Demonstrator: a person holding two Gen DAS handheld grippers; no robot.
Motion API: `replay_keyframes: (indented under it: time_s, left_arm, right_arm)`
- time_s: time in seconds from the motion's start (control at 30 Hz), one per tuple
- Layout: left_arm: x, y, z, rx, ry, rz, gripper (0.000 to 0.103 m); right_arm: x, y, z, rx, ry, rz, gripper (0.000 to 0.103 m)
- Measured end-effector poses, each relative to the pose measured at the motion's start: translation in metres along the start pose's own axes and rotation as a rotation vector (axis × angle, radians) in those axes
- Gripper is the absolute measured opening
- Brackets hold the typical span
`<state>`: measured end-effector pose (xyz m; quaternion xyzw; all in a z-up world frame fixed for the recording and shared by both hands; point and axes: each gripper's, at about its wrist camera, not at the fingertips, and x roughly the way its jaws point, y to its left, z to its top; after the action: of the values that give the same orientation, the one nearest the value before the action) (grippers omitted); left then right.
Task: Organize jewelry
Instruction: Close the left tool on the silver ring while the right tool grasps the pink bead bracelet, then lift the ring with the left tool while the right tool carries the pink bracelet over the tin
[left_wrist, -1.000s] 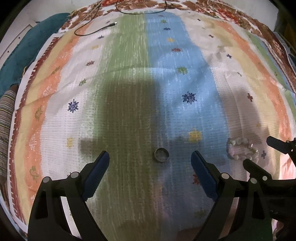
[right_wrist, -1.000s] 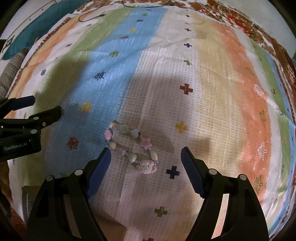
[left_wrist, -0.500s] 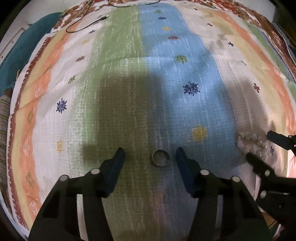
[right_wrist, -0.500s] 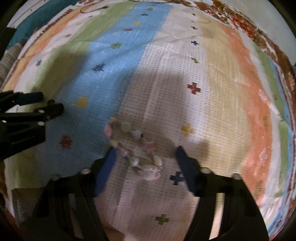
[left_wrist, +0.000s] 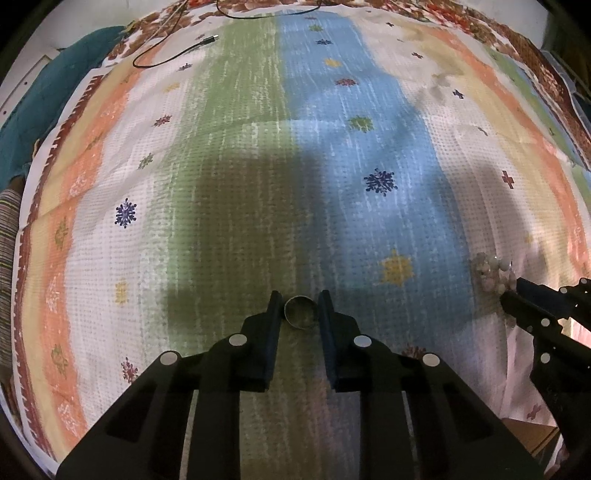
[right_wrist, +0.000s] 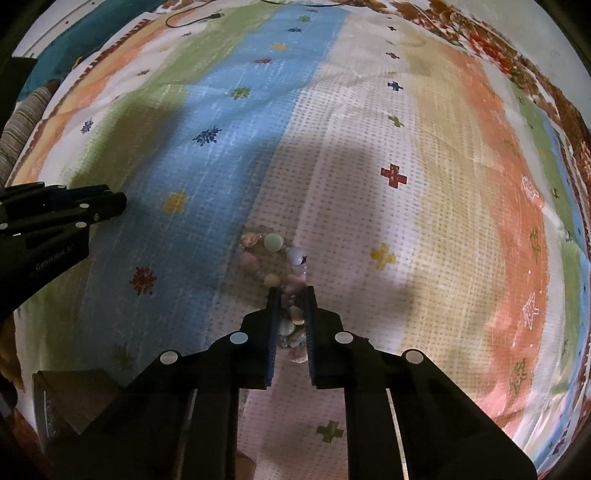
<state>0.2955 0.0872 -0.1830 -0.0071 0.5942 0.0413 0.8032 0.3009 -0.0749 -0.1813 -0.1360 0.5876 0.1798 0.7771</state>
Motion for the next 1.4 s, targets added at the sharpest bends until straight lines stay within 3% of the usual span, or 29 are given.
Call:
replay_keyframes:
  time_s: [1.4]
  left_arm:
    - [-0.104, -0.005, -0.029, -0.006, -0.166, -0.065, 0.019]
  right_arm:
    - [-0.089, 0.003, -0.021, 0.045, -0.166, 0.069, 0.010]
